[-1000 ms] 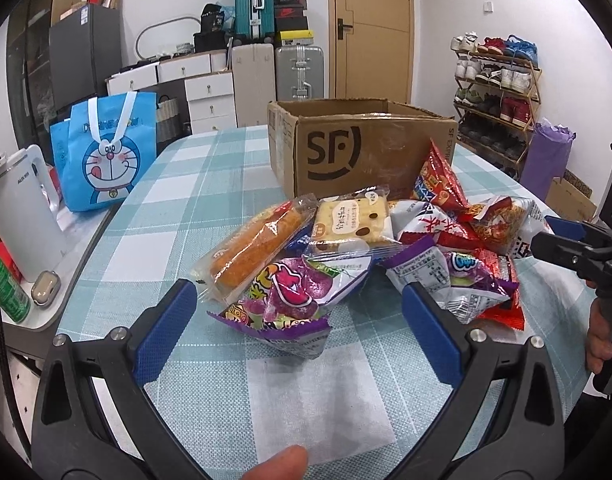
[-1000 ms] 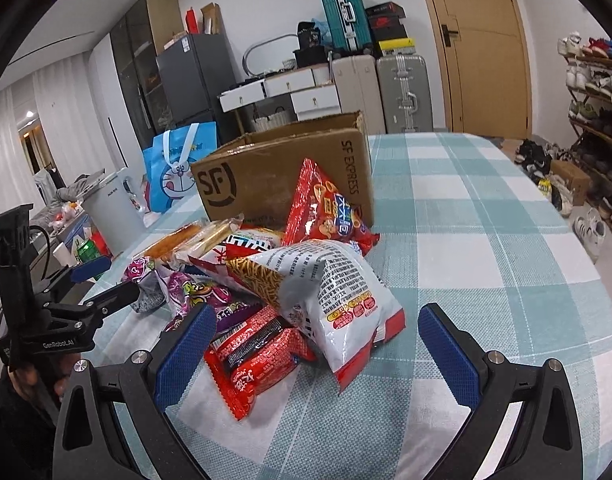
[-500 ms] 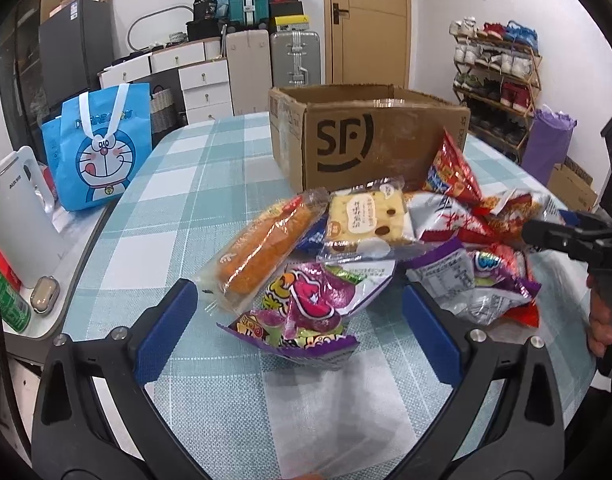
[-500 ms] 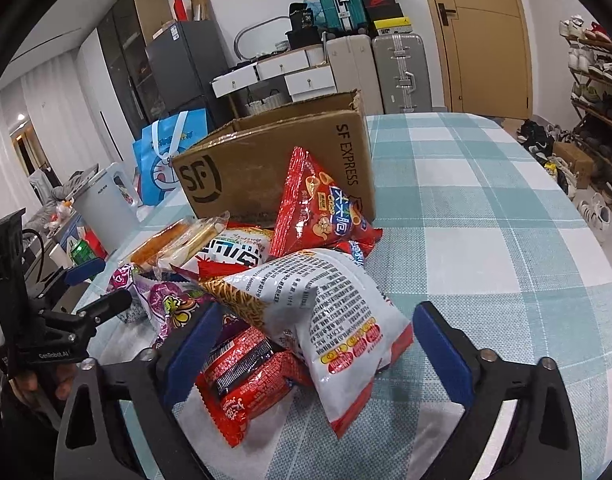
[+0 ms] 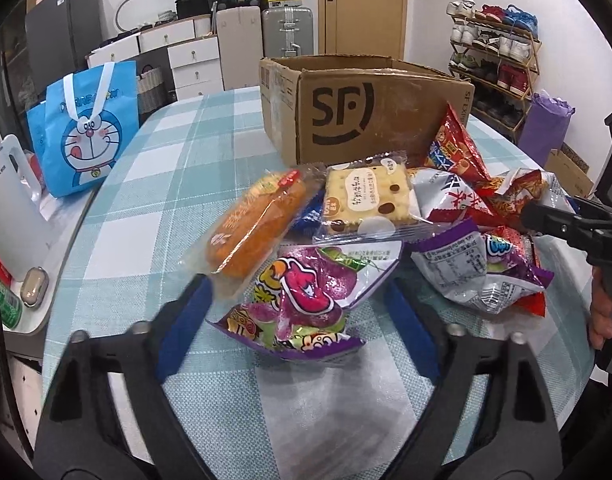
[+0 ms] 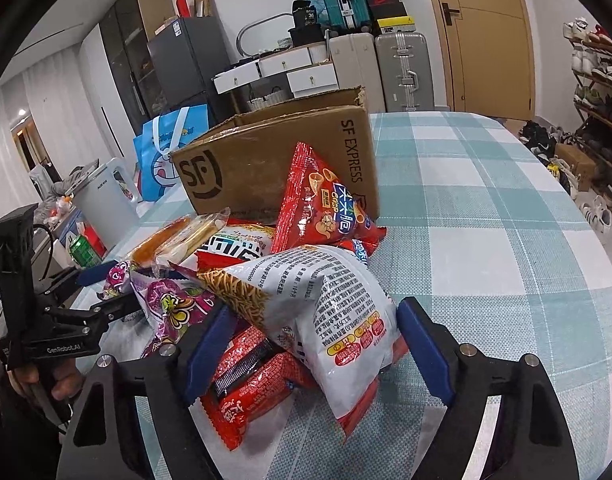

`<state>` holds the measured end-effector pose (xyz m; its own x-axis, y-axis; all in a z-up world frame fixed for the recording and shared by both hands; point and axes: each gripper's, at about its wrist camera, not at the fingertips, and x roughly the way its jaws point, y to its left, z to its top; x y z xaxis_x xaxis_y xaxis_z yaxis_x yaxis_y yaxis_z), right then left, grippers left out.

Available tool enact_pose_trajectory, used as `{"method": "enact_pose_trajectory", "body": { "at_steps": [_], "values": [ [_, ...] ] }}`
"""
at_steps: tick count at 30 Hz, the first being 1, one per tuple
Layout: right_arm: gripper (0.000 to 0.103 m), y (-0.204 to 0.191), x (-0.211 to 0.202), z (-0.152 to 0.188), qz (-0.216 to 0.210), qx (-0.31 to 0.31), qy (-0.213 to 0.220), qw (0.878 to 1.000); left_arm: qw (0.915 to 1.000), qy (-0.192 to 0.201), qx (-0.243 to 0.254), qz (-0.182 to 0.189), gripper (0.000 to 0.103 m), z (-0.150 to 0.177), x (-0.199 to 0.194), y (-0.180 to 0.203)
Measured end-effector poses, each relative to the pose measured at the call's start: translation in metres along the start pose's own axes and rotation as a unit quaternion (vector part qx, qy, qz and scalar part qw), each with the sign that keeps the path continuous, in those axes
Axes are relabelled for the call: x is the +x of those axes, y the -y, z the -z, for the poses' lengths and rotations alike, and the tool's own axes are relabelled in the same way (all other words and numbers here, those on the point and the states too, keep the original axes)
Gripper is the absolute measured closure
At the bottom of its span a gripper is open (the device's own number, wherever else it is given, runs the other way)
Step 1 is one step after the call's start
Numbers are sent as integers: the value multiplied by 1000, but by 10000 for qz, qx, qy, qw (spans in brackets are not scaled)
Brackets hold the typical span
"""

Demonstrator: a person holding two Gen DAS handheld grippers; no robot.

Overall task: Organize snacks
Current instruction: 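Grasp the purple candy bag with the left gripper while the right gripper grasps the white chip bag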

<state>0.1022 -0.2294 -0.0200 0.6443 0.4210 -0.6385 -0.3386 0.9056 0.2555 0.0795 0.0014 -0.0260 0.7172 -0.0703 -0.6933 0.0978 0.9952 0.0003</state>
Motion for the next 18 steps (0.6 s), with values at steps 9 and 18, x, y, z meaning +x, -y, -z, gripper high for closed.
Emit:
{"method": "enact_pose_trajectory", "body": {
  "at_steps": [9, 18],
  "values": [
    [21, -1, -1, 3, 49, -43, 8, 10000, 9998, 35, 154, 73, 55, 8, -6, 10],
    [28, 0, -4, 4, 42, -19, 76, 10000, 9996, 224, 49, 134, 56, 11, -19, 6]
  ]
}}
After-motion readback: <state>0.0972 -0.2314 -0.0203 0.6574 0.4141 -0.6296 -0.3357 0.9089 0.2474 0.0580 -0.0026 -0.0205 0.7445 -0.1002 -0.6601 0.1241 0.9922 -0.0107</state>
